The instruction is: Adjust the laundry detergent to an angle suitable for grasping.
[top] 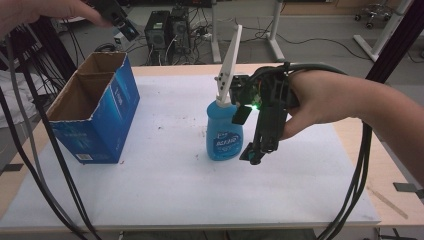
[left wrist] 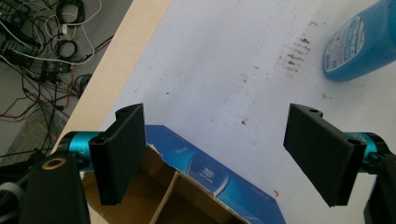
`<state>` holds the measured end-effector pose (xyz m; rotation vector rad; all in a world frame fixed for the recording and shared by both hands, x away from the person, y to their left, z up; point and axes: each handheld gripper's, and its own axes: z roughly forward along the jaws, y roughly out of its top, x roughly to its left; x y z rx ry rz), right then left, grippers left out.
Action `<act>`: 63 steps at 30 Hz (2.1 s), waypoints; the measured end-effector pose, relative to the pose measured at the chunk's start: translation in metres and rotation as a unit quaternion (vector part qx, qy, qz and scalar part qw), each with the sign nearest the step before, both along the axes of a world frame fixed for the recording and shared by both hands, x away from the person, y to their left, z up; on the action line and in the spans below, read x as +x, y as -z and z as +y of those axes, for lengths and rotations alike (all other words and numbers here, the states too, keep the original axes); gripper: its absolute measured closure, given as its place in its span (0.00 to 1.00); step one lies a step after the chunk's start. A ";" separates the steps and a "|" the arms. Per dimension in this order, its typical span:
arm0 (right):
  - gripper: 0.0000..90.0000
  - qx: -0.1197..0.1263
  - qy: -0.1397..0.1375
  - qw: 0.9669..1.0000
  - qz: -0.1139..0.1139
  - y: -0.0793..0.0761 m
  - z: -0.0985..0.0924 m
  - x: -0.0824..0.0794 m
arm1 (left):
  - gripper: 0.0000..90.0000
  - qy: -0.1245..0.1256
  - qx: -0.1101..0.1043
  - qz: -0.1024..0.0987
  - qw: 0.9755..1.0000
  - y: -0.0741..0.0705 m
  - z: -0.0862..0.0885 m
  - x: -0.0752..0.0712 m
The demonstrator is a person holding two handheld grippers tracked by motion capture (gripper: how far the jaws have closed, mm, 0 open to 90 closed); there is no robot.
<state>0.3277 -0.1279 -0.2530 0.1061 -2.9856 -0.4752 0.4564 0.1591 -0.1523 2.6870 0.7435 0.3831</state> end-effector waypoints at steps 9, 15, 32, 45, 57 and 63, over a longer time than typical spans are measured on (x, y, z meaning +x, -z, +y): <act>0.14 0.007 0.001 1.000 0.003 -0.002 -0.002 0.003 | 0.24 0.013 0.008 0.016 1.000 0.007 -0.002 0.000; 0.14 0.013 0.004 1.000 0.004 -0.004 -0.005 0.005 | 0.24 0.022 0.008 0.020 1.000 0.010 -0.005 -0.002; 0.14 0.029 0.017 0.999 0.000 -0.013 -0.013 0.009 | 0.24 0.061 -0.017 0.021 0.998 0.041 -0.016 -0.027; 0.14 0.041 0.021 0.999 -0.009 -0.024 -0.020 0.010 | 0.23 0.103 -0.052 0.014 0.993 0.064 -0.040 -0.049; 0.14 0.050 0.030 0.998 -0.013 -0.028 -0.027 0.012 | 0.21 0.126 -0.093 0.022 0.987 0.089 -0.060 -0.059; 0.14 0.051 0.032 0.998 -0.014 -0.029 -0.029 0.013 | 0.21 0.140 -0.106 0.031 0.984 0.103 -0.071 -0.063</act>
